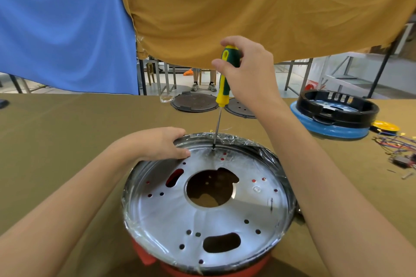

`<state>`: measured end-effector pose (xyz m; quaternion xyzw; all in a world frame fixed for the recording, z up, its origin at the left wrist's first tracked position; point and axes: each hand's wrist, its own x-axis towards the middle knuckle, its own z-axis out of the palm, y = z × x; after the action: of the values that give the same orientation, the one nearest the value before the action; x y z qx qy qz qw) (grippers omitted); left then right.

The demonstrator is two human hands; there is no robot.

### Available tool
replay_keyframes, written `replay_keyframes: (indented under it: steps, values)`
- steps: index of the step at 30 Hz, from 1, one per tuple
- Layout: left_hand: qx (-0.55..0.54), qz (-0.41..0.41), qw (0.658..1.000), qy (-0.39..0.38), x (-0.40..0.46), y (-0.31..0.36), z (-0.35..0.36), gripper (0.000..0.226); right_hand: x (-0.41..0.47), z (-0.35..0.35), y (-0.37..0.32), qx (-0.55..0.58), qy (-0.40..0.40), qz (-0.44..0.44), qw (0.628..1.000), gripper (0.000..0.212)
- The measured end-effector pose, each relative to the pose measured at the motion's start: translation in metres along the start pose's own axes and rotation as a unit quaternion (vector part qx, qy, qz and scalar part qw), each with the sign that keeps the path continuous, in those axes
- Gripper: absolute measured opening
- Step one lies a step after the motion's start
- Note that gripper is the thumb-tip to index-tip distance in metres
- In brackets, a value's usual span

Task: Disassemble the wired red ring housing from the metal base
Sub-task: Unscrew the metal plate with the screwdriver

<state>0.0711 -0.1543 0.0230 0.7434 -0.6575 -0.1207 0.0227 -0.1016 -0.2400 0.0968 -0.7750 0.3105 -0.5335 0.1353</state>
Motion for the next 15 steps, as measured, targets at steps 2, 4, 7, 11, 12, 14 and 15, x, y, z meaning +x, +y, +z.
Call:
replay_keyframes:
  steps: [2, 4, 7, 11, 12, 14, 15]
  values:
    - [0.004, -0.003, 1.000, 0.001, -0.001, 0.001, 0.000, 0.056, 0.002, -0.003, 0.001, 0.009, -0.015, 0.008, 1.000, 0.033]
    - [0.006, -0.006, 1.000, 0.000, -0.001, 0.002, -0.001, 0.058, 0.005, -0.007, 0.000, 0.043, -0.053, 0.017, 0.998, 0.028]
    - [-0.004, -0.003, 1.000, -0.002, -0.001, 0.001, 0.000, 0.055, 0.004, -0.007, -0.001, 0.070, -0.078, 0.015, 0.994, 0.023]
    - [0.001, -0.011, 1.000, -0.006, -0.002, 0.003, -0.001, 0.050, -0.004, 0.005, -0.003, -0.009, -0.036, -0.011, 0.999, 0.031]
    - [0.000, -0.010, 1.000, -0.005, -0.002, 0.003, 0.000, 0.043, -0.003, 0.004, -0.003, -0.021, -0.025, -0.010, 0.999, 0.035]
    - [-0.012, -0.002, 1.000, 0.001, -0.002, 0.003, 0.000, 0.033, 0.000, 0.000, -0.003, -0.030, -0.020, -0.004, 0.999, 0.038]
    - [-0.024, 0.002, 1.000, 0.005, -0.002, 0.003, 0.000, 0.031, 0.002, -0.003, -0.002, -0.021, -0.029, -0.002, 0.999, 0.040]
